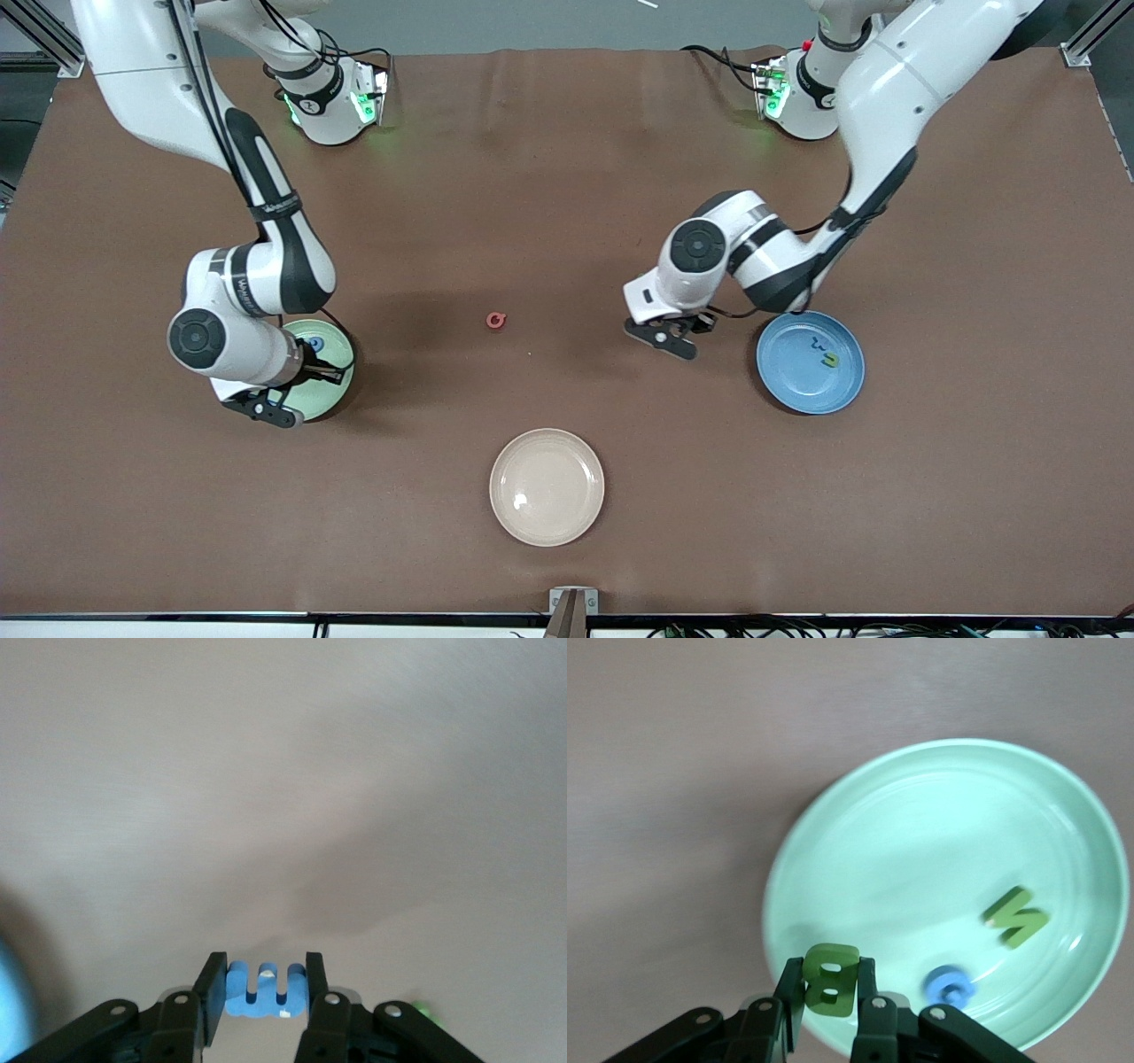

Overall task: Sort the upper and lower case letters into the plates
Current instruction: 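Move the B to the green plate while the left gripper moves the e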

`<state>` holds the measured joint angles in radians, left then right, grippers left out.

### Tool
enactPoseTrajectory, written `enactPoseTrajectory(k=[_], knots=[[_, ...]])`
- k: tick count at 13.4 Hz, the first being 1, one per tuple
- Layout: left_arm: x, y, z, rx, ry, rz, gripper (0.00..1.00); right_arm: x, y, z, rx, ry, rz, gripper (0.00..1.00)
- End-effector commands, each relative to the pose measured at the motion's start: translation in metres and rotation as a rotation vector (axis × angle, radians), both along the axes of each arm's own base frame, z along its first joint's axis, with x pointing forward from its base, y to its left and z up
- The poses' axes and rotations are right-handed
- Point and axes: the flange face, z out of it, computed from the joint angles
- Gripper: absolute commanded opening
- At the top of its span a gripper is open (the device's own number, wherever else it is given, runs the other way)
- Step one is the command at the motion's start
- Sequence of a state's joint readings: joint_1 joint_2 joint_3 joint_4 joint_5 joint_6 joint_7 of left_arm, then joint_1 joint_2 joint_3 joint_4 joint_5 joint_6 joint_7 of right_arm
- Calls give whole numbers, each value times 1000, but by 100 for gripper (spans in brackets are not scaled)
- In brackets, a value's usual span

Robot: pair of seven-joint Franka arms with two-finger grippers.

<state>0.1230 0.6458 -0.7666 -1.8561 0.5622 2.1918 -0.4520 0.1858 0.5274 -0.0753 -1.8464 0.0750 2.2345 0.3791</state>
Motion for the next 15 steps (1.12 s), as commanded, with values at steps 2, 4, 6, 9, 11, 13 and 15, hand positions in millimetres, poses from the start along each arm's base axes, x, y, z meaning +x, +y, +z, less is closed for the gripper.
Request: enactPoseTrajectory(k=[2,4,6,9,11,13,15], knots=[[35,97,41,15,22,8,16,-29,-22,-23,17,-28,52,2],[48,144,39,11,44,4,18,-35,-32,-32,17,-26,52,2],[56,179,29,16,55,28,18,-40,-28,-38,17,-12,58,2],[61,208,3,38,47,7,18,-43,-24,-41,18,-5,62,2],[61,213,-8,32,35,-4,18,-43,-16,-40,23,-6,75,2],[59,218,-24,21,6,-16,19,-43,-15,-40,24,-6,76,2],[55,217,-34,25,7,-26,19,-43,-13,-41,25,-6,78,2]])
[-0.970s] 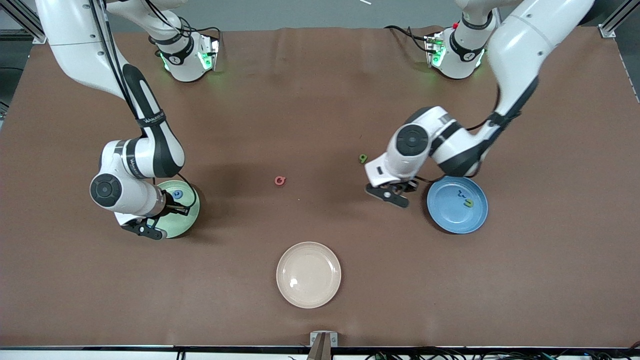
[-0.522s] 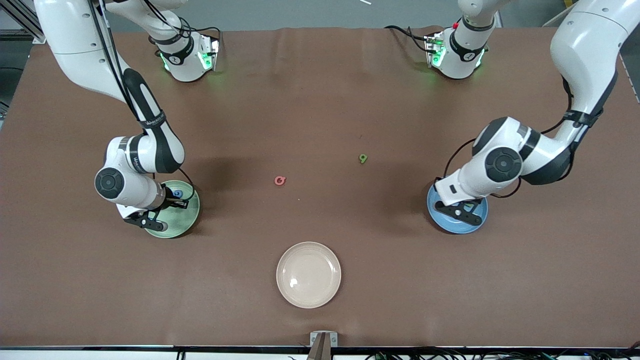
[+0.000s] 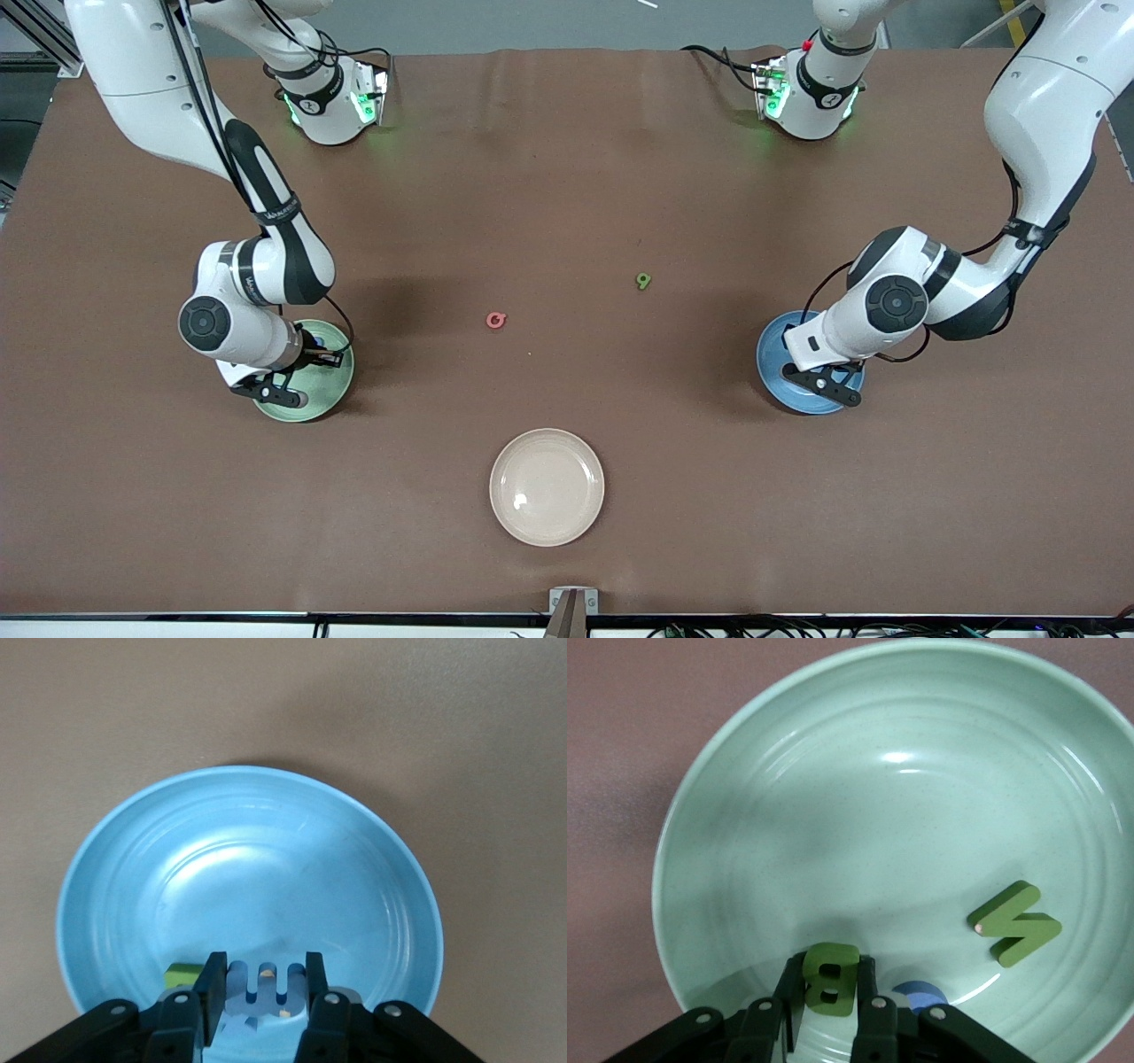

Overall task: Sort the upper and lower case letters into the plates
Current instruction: 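Open both grippers and reach the right gripper to the pink q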

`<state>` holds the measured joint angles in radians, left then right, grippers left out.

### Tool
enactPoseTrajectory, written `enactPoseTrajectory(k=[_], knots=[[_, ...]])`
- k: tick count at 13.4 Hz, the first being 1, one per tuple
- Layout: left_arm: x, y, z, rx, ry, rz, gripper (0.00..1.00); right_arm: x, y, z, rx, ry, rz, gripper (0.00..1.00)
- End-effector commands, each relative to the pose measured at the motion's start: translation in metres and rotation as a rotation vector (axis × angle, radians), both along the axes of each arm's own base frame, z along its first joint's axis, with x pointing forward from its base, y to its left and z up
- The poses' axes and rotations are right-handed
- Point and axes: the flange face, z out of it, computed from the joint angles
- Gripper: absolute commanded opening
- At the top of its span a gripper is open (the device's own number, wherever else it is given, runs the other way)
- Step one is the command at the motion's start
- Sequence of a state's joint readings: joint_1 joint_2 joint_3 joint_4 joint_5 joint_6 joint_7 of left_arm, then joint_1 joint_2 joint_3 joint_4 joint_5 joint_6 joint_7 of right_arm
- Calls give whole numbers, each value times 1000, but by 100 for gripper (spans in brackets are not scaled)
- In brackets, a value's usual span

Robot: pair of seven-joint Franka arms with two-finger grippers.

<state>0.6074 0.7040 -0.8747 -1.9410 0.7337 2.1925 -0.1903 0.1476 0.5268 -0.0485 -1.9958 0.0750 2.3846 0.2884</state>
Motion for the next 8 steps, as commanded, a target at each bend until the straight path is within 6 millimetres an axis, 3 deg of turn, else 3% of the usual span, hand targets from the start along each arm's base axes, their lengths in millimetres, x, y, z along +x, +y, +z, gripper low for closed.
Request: enactPoseTrajectory(k=[1,8], knots=[[-8,-2,-12,8,-7,-18,19,-8,4,5,8,-5,15,2],[-26,-9,-31,19,22,-32,23,-5,4,9,9,-14,11,3]])
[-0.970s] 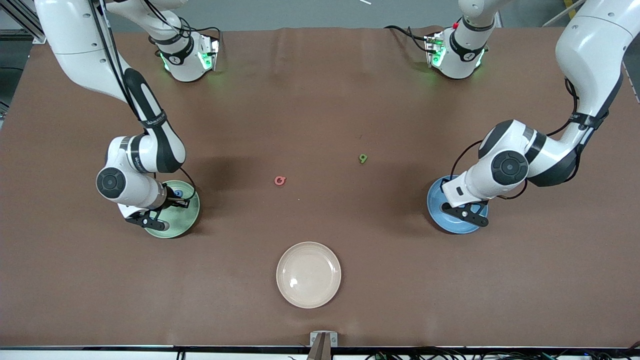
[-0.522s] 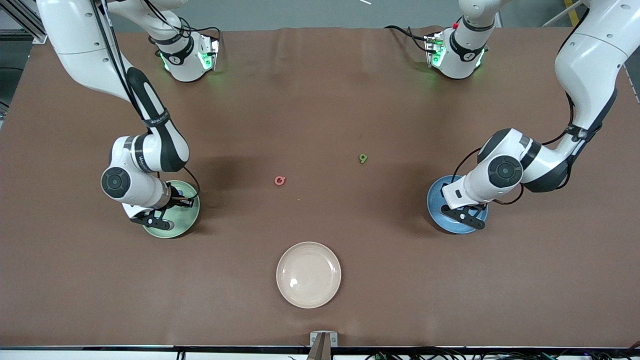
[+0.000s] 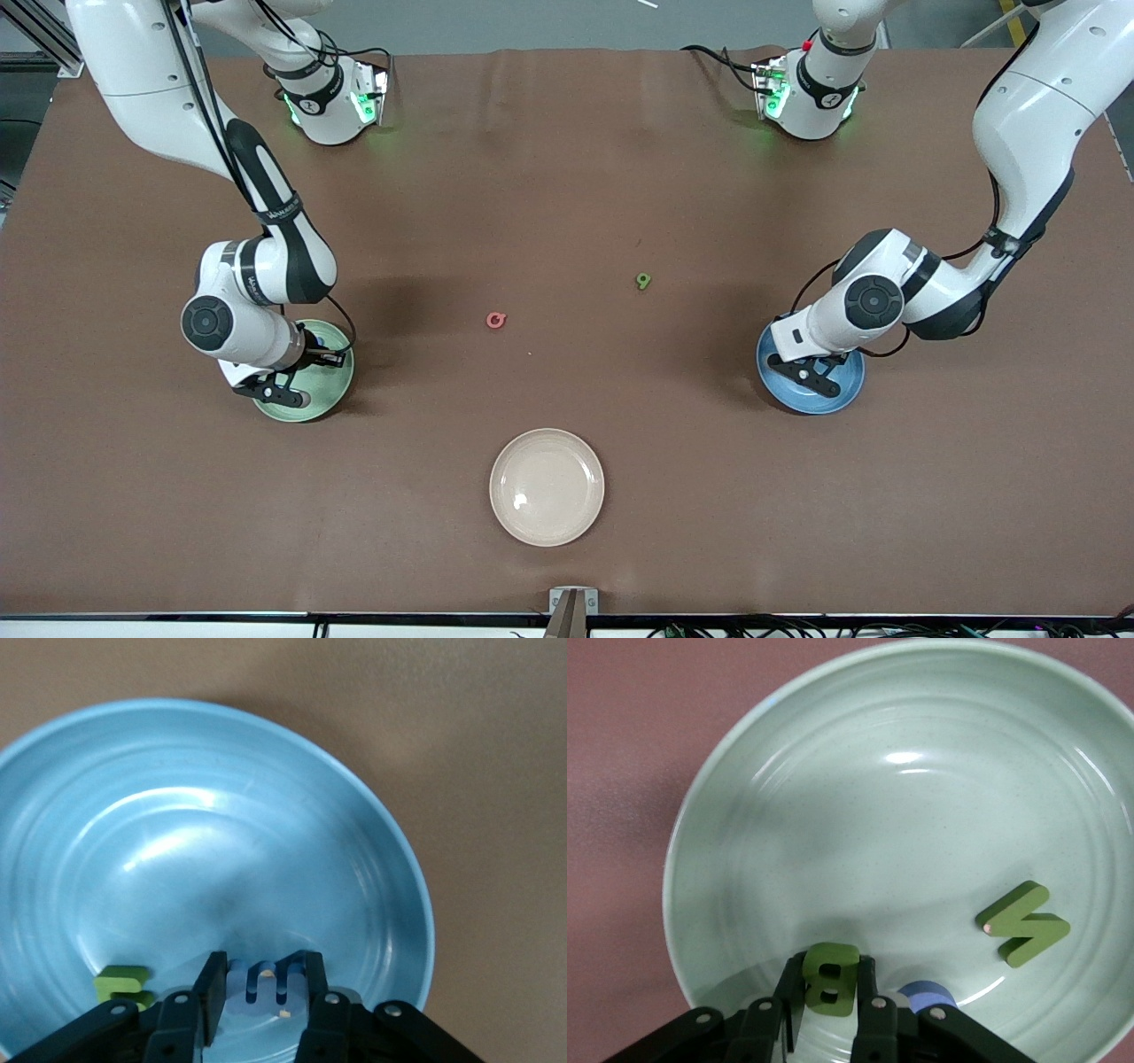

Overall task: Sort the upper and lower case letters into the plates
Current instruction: 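Open both grippers and reach the right gripper to the pink q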

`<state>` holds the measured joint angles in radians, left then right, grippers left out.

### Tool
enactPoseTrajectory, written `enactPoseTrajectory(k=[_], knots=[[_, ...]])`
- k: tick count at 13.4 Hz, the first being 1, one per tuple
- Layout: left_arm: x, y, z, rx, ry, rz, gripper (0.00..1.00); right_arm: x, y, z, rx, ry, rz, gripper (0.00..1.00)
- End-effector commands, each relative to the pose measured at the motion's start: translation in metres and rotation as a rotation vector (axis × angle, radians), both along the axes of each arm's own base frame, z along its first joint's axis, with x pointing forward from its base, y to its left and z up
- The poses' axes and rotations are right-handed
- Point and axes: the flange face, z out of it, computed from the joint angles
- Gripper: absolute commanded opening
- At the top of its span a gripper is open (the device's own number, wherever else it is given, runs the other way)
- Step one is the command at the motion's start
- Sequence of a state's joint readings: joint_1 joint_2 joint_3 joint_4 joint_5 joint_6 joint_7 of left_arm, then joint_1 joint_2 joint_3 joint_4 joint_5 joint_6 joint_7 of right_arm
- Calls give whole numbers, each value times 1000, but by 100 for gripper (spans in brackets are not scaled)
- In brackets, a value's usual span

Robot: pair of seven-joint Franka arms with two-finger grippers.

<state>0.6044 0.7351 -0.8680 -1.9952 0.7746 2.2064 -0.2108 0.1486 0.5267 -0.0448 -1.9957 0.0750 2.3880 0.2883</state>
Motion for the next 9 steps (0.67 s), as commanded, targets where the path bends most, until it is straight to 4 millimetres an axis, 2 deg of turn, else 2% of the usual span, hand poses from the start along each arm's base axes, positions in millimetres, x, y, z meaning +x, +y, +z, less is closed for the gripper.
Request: enactPoseTrajectory(k=[1,2,3,4,5,6,7,9], knots=[[-3,-1,0,11,-21,1,23,-4,2,10,8,-14,6,4],[-3,-1,0,11,-21,1,25,-3,3,10,8,-15,6,9],[-3,1,1,14,-22,2,35,-2,4,12,9,-15,4,23],[-1,3,4,17,-28,9,60,-2,5,12,9,-14,6,63],[2,6,10,17,-38,11,94,-1,6,13,9,-17,6,100],[3,4,18,22,-42,17,100,1,8,19,10,-23,6,100],[4,-2,32,32,-56,9,100,4,12,29,13,-33,11,100],[8,-19,57,29,-48,19,100,12,35,54,6,13,-17,100]])
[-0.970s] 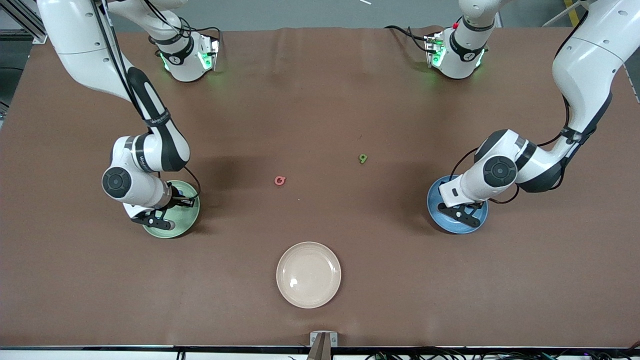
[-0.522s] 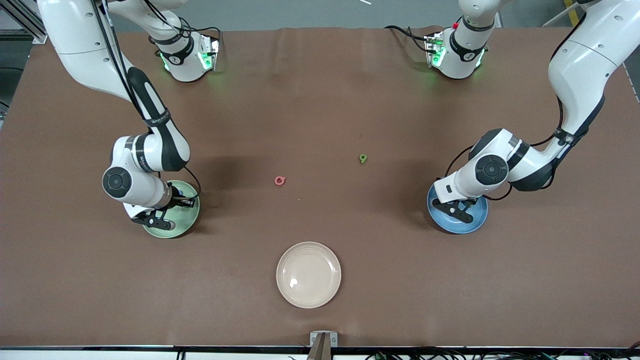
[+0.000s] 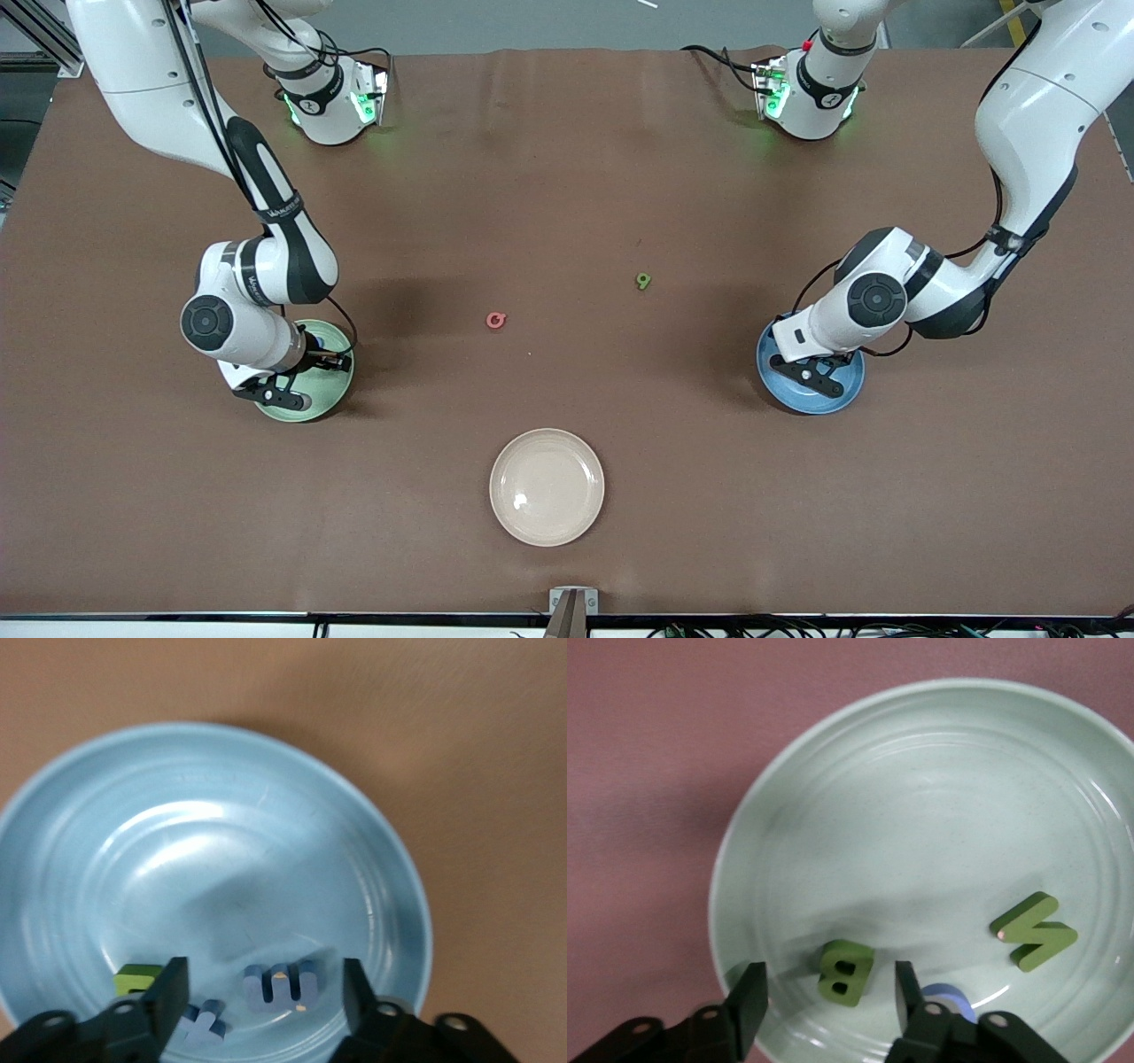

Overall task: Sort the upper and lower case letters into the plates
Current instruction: 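Open both grippers and reach the right gripper to the pink q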

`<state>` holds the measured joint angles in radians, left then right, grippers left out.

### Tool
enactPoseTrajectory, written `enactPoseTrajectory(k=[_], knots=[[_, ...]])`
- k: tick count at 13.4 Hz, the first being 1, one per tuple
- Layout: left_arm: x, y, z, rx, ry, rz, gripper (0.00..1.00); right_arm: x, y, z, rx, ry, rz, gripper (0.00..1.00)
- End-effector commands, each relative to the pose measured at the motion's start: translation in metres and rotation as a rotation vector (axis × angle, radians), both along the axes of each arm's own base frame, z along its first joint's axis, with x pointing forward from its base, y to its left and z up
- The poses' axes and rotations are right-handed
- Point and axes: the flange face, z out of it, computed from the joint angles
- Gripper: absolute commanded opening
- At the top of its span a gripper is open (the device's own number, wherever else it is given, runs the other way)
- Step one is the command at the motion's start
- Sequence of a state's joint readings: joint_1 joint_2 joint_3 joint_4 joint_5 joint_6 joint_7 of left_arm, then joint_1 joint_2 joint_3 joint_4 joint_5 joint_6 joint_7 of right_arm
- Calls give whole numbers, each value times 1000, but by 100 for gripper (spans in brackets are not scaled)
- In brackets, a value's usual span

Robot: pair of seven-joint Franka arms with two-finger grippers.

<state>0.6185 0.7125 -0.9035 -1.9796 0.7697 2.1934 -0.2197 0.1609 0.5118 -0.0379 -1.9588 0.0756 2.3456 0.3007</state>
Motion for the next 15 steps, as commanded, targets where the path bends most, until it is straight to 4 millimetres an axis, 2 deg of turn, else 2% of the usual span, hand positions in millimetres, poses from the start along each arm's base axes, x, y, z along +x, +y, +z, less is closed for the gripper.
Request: enactPoseTrajectory(k=[1,2,4,7,8,11,13,15], knots=[[-1,-26,48,35,9,36,100,7,41,50,-13,50,-68,100],[0,-37,61,41,14,79,100,9,64,60,-22,52,-102,100],[-7,-70,81,29,1,201,100,-2,121,63,-33,40,-200,100],[-27,-131,90,17,-10,433,100,-21,192,63,-2,-7,-302,100],[-35,-148,90,23,-16,484,100,-29,214,54,-7,-17,-358,100],[-61,-195,83,2,-19,499,100,-50,263,18,-6,-55,-422,100],[-70,-217,75,-55,0,474,100,-59,277,-3,-4,-70,-451,100],[-82,-238,60,-73,2,445,100,-70,289,-13,-6,-74,-457,98]])
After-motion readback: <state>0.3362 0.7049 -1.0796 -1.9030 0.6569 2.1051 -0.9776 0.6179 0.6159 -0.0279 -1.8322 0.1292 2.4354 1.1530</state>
